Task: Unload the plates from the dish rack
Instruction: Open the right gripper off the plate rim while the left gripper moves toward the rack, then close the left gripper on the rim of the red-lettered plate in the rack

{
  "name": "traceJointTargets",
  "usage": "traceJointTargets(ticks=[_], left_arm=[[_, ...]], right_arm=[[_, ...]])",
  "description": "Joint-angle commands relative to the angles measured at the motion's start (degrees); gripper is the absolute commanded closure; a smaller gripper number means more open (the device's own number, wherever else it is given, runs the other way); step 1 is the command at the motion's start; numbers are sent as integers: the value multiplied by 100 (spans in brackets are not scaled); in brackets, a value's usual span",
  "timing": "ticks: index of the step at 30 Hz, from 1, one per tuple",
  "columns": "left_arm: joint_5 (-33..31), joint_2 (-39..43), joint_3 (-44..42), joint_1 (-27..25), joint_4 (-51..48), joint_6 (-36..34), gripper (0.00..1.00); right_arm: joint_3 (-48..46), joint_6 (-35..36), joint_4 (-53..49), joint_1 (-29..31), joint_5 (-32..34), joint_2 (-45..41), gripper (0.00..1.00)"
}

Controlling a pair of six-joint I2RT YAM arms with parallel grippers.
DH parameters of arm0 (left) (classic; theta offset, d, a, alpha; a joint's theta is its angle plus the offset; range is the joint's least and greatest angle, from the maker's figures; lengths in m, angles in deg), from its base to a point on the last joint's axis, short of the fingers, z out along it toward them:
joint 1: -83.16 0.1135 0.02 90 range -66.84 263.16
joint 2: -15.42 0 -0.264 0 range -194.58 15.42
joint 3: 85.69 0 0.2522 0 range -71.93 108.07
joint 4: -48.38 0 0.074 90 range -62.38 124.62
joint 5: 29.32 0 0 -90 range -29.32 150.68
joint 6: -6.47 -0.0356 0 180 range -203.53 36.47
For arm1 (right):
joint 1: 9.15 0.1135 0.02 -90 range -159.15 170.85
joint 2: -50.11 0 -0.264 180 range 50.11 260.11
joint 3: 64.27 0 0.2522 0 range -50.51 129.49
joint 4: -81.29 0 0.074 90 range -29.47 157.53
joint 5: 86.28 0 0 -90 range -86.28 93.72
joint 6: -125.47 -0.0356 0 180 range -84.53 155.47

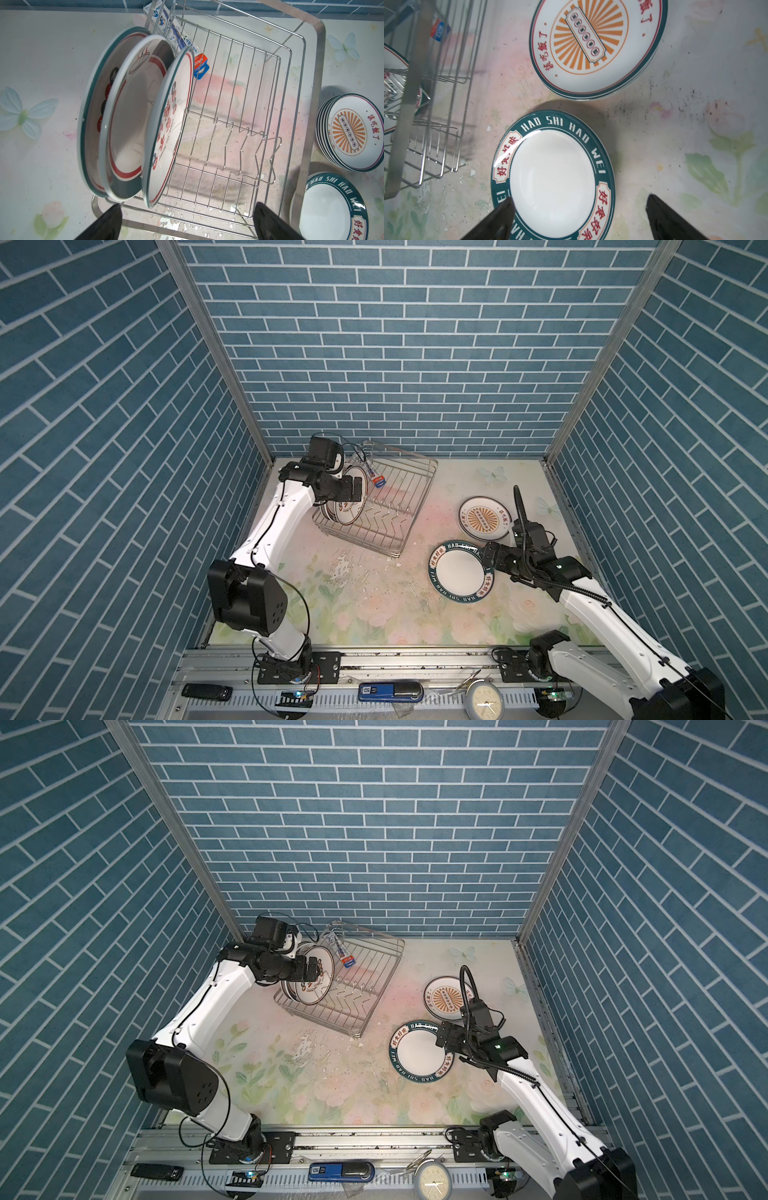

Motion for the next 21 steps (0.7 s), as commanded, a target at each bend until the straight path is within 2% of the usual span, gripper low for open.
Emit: traceJointTargets(ticks=[1, 8, 13, 21], left_arm=[[-17, -380, 227, -30, -217, -119, 1], [-296, -516, 335, -35, -273, -135, 1], [-376, -856, 479, -34, -416, -163, 1], [-606, -1127, 611, -31, -515, -179, 8]], right_arm=[[-295, -96, 389, 22, -94, -493, 1], [-558, -137, 528, 26, -176, -1110, 1], [-655, -137, 615, 24, -324, -1115, 1], [-828, -142, 730, 24, -353, -1159, 1]])
